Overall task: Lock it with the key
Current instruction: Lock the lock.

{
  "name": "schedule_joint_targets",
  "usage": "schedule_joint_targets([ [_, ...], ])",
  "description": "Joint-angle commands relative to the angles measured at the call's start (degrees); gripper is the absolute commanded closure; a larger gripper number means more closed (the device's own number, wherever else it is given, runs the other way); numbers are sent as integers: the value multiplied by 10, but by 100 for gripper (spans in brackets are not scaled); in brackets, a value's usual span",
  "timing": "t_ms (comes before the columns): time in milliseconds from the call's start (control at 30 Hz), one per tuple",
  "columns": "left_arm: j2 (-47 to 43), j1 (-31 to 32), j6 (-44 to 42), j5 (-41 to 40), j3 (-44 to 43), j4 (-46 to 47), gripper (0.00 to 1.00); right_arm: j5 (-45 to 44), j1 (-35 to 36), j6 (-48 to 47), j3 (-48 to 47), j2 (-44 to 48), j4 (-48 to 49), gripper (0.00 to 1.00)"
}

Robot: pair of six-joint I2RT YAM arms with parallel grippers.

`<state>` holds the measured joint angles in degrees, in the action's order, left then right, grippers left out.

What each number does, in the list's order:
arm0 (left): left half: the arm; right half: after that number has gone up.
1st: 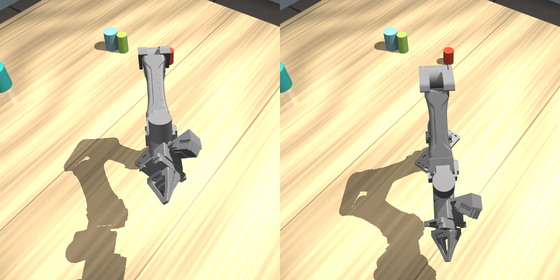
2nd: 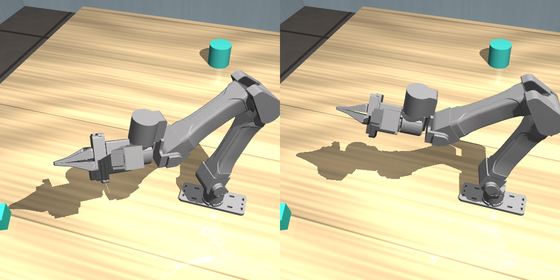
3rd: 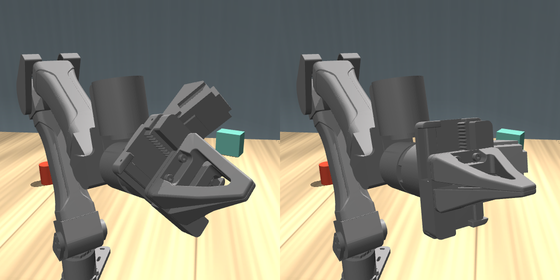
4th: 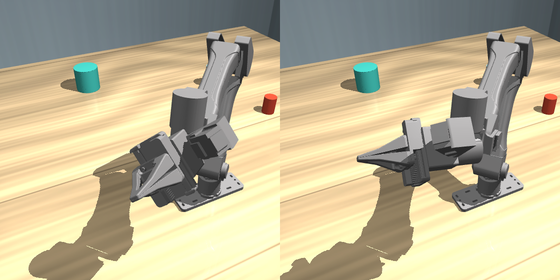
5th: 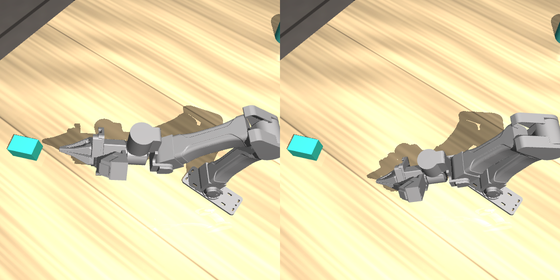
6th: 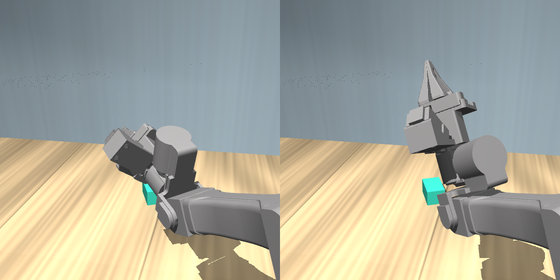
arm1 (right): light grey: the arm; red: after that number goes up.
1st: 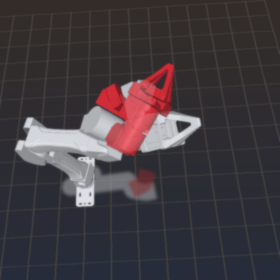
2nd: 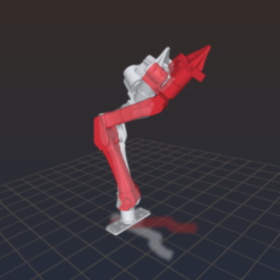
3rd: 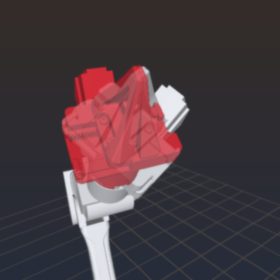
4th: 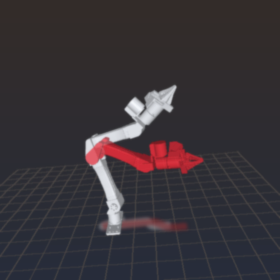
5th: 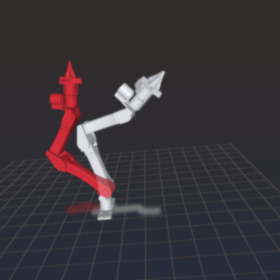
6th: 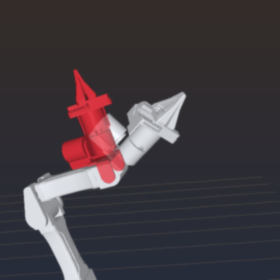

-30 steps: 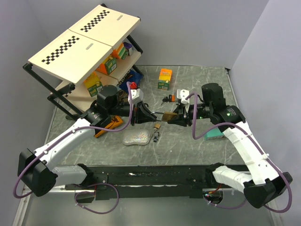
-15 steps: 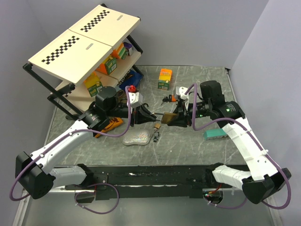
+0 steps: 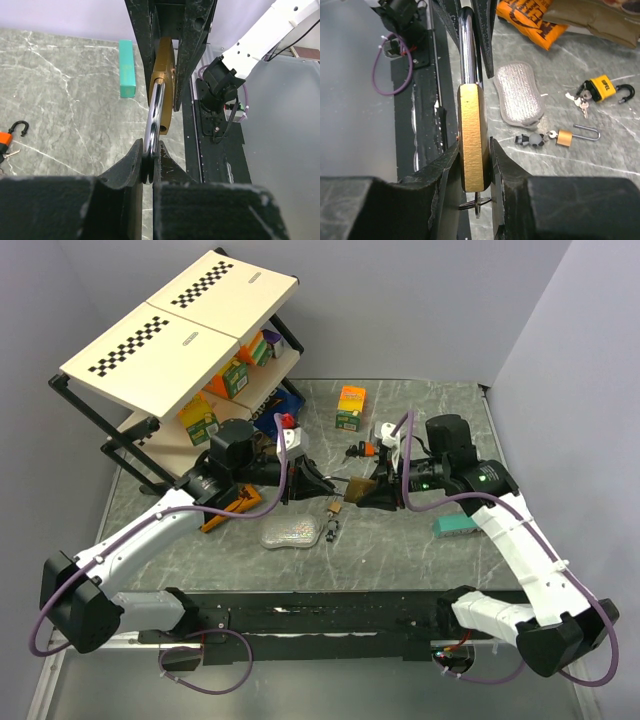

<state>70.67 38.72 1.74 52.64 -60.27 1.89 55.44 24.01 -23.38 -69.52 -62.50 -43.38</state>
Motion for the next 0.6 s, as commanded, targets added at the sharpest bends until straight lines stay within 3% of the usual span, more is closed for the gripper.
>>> schedule_joint_targets([
  [0, 17, 44, 24, 27, -36, 82, 99, 38, 30, 15, -4, -14, 210, 100],
  [300, 25, 44, 27, 34, -36, 87, 99, 58, 31, -9, -15, -24, 202, 100],
  [567, 40, 44, 37, 55, -23, 133, 99, 120, 52, 57, -36, -36, 264, 100],
])
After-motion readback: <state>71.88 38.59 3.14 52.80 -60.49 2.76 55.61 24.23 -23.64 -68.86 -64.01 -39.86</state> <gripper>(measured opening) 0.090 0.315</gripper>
